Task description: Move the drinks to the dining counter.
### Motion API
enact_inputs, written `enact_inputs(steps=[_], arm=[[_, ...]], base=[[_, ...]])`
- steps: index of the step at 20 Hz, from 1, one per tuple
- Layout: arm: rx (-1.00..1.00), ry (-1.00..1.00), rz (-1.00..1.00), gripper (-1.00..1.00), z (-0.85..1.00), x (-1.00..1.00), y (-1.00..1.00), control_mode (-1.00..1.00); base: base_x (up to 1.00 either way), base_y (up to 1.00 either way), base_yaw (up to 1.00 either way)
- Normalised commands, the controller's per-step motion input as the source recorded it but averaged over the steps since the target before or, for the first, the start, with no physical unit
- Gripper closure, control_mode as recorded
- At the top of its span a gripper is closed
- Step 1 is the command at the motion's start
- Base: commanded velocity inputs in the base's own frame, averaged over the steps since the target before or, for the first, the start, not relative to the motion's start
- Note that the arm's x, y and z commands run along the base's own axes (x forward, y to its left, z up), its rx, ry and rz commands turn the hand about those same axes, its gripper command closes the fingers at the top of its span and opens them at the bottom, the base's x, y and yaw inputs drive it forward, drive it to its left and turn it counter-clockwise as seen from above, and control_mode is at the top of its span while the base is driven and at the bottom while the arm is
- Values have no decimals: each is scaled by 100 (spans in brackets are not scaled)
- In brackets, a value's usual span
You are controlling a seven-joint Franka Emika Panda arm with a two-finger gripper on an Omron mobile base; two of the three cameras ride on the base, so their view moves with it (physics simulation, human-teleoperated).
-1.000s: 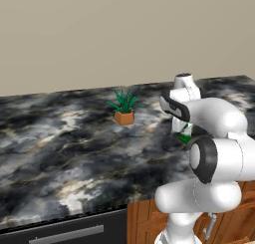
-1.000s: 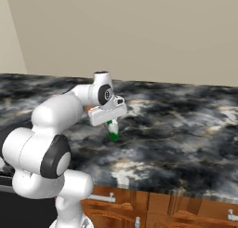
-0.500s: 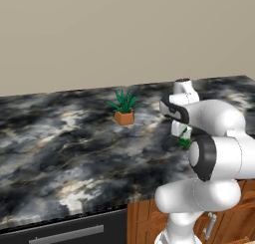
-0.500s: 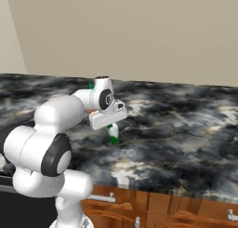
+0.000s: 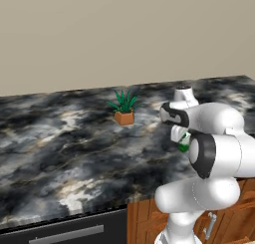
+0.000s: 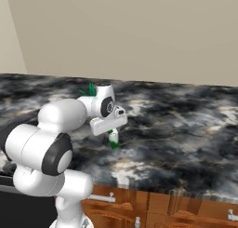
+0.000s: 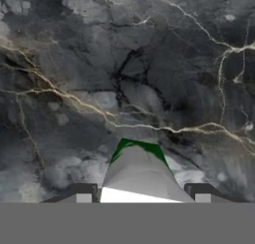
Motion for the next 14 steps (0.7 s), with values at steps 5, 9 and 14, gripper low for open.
enact_inputs(steps=[5,9,14], arm=[[3,-2,0,100,-31,5,-1,-100],[1,0,0,100,-31,9,0,-100],[0,0,0,100,-21,13,0,-100]], base=[[0,0,0],[0,0,0],[0,0,0]])
